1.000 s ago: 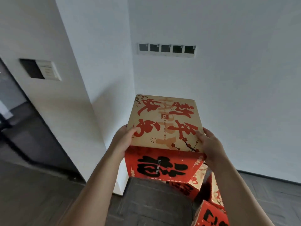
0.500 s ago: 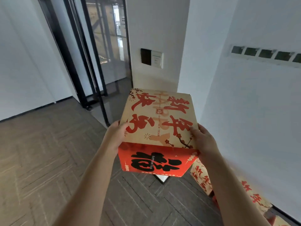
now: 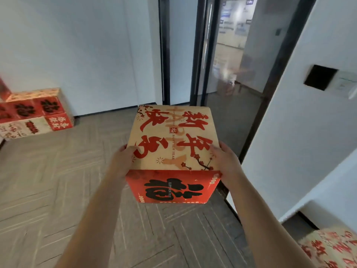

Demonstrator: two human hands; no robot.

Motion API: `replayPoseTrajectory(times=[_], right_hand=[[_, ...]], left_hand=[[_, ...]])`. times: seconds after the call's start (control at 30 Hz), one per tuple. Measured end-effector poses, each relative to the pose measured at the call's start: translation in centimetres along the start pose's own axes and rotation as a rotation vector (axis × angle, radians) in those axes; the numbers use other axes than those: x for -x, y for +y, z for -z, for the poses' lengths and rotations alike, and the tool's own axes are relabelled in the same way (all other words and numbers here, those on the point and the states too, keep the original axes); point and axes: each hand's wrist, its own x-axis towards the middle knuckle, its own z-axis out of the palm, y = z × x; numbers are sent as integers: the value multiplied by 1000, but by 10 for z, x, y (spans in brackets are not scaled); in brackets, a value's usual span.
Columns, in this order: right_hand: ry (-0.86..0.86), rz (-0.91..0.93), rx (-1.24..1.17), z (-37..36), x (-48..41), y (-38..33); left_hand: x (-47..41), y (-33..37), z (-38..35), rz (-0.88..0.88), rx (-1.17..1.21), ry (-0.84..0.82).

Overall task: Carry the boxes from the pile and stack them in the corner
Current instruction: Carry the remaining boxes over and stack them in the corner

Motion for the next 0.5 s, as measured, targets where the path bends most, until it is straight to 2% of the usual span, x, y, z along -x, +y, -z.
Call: replayPoseTrajectory(times=[0.23, 0.5], right_hand=[[-197, 6, 101, -178, -48, 2], [-397, -45, 175, -314, -145, 29]], left_hand=[[-87, -8, 138, 5, 166, 185], [-188, -16, 208, 83, 208, 309]])
